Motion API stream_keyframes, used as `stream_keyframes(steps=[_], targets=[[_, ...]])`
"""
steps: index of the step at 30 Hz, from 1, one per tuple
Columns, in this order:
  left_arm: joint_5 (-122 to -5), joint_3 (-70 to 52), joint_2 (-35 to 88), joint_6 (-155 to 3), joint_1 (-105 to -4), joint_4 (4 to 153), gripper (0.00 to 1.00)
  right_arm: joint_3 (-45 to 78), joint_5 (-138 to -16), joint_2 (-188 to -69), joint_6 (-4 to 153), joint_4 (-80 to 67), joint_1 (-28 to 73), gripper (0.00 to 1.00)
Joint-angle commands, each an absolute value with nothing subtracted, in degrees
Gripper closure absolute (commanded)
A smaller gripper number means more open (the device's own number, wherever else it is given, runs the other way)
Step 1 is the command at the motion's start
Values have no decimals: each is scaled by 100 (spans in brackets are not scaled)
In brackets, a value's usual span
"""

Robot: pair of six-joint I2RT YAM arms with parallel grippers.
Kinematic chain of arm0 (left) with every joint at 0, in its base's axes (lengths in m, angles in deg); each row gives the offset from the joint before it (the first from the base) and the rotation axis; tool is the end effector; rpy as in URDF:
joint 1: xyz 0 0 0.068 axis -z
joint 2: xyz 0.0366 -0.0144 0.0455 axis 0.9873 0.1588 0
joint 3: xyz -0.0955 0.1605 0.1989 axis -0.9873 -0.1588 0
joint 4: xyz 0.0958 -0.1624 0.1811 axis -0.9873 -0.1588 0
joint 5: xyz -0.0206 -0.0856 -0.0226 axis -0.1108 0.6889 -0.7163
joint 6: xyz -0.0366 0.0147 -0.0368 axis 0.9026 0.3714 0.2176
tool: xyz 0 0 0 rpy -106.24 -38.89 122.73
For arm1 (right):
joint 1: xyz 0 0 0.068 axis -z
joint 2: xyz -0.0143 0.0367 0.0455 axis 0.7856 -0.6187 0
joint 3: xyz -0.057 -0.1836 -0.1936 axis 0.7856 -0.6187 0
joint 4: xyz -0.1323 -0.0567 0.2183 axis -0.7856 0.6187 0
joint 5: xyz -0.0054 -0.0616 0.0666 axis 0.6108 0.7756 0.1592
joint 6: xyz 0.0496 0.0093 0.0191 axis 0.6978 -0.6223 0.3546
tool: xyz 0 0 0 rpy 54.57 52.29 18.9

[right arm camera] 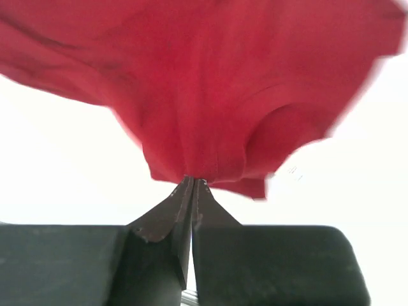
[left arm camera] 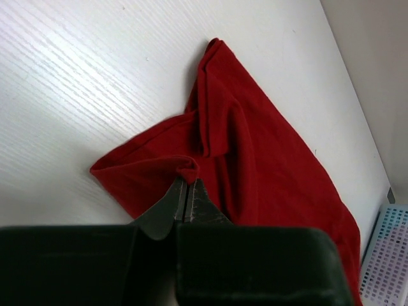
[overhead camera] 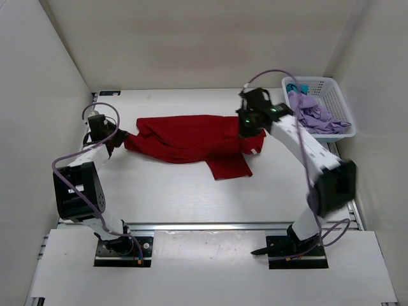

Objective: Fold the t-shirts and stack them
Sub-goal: Flatten out the tshirt

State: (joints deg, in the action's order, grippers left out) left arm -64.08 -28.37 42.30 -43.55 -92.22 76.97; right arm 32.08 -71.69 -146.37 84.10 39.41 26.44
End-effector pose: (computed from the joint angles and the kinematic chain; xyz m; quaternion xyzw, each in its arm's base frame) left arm 0.3349 0.0623 0.2046 -0.3881 0.8087 -0.1802 0.4035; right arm 0.3397 0.1629 0.3103 -0.0806 0.9488 0.1300 0.2762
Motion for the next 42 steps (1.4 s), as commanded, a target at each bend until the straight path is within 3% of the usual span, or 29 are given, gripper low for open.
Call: stream_keyframes(steps=[1, 6, 11, 15, 19, 24, 29, 33, 34, 37, 40, 42], targets=[[-6479, -2784, 3744, -4392, -9150, 7797, 100, 2254, -7044, -12858, 8482, 3318, 3261, 99], [-6462, -2757, 3516, -4357, -8904, 7735, 100, 1916, -7133, -11469, 8534, 3976, 3509, 100], [-6409, -2889, 3314, -4374, -8886, 7753, 100, 2978, -6342, -11660, 8570, 4574, 2464, 100], [-6515, -2933, 3435, -4462, -8965, 7727, 100, 3279, -7234, -12178, 8368, 4007, 2987, 100], [-6611, -2776, 3717, -4515, -8956, 7736, 100, 3138, -7949, -13466, 8341, 3223, 3674, 100], [-6673, -2494, 4235, -4682, -9088, 7639, 100, 4208, -8352, -15497, 8279, 3055, 3710, 100], [-6769, -2415, 4447, -4735, -9141, 7639, 100, 5694, -8477, -16643, 8279, 3239, 3806, 100], [-6831, -2327, 4404, -4788, -9228, 7437, 100, 8568, -8899, -18089, 8227, 4360, 3816, 100], [-6866, -2362, 4324, -4779, -9272, 7419, 100, 8544, -9029, -18190, 8392, 4295, 3859, 100], [-6902, -2441, 4149, -4840, -9395, 7366, 100, 7710, -9452, -17963, 8518, 3785, 3842, 95], [-6920, -2582, 4008, -4814, -9448, 7375, 100, 8355, -9025, -18076, 8027, 4450, 3517, 92], [-6927, -2608, 4025, -4831, -9405, 7349, 100, 8055, -8594, -17771, 7841, 4646, 3394, 72]])
